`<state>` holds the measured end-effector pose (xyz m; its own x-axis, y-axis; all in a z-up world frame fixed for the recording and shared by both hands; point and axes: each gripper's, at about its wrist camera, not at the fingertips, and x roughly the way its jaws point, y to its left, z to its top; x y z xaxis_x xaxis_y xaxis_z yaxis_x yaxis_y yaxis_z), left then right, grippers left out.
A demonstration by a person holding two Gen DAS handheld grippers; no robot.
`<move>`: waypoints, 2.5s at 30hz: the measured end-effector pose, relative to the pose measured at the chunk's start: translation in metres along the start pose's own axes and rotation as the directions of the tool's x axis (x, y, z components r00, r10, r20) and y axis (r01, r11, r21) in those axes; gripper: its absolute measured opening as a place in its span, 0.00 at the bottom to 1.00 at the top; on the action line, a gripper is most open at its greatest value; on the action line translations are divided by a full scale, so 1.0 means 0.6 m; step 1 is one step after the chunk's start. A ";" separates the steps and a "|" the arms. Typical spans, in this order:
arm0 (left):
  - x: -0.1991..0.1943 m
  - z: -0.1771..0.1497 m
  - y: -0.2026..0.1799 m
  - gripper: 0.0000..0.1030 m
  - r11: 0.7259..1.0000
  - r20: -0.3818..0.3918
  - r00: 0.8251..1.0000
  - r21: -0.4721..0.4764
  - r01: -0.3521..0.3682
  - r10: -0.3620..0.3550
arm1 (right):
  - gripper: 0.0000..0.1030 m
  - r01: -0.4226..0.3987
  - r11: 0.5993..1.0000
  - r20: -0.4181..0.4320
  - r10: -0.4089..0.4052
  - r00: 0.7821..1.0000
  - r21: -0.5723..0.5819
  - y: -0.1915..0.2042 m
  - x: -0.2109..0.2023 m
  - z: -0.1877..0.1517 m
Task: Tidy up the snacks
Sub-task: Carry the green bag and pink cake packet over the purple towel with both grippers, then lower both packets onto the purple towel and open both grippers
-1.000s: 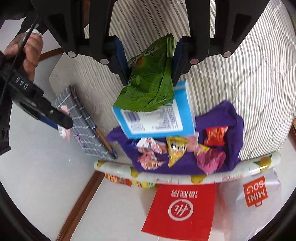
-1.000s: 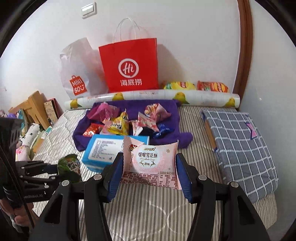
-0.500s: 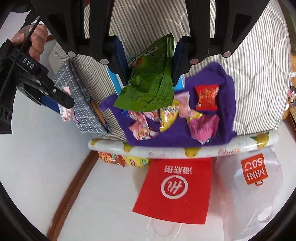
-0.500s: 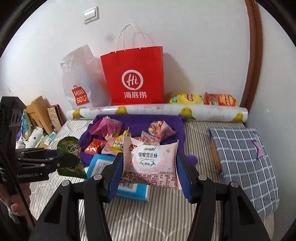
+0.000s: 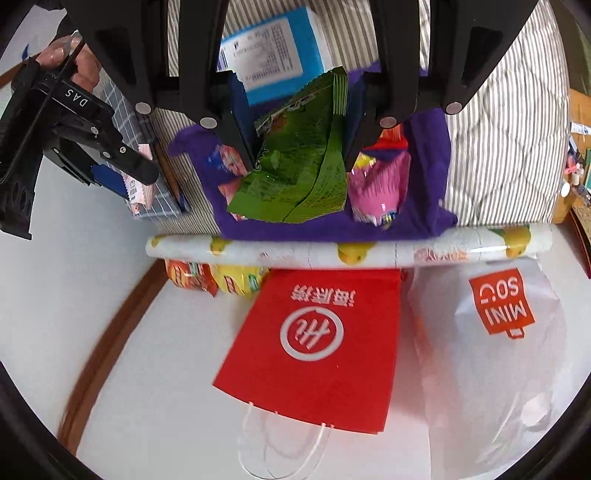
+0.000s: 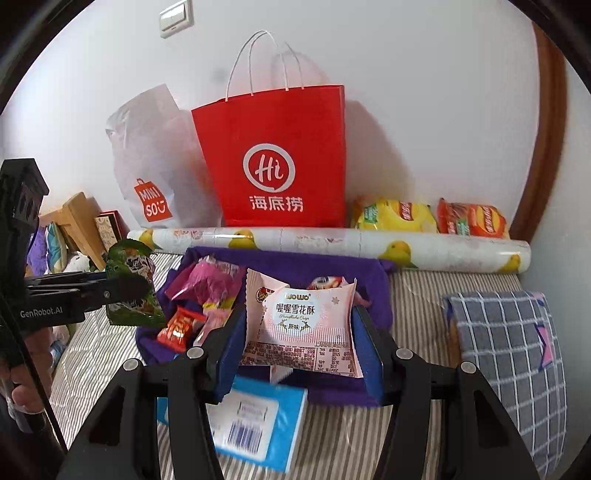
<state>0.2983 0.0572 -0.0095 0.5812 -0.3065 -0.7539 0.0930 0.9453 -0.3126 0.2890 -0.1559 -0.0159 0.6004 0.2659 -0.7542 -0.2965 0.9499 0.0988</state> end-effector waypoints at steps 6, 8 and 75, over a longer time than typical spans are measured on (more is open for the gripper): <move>0.021 0.031 0.013 0.40 1.000 0.005 1.000 -0.029 0.001 -0.001 | 0.54 -0.031 0.999 0.005 0.031 1.000 -0.022 0.002 0.032 0.041; 0.029 0.037 0.018 0.40 0.999 0.003 1.000 -0.039 -0.003 0.004 | 0.54 -0.043 0.999 0.005 0.043 0.999 -0.024 0.005 0.042 0.051; 0.214 0.025 0.053 0.54 0.996 -0.238 0.971 -0.062 -0.058 0.041 | 0.74 -0.081 0.989 -0.264 0.046 0.963 -0.125 0.033 0.234 -0.006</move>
<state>0.3877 0.0495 -0.1074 0.3758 -0.2850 -0.8818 0.0089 0.9526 -0.3040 0.3647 -0.1006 -0.1221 0.3687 0.2561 -0.8936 -0.4346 0.8973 0.0778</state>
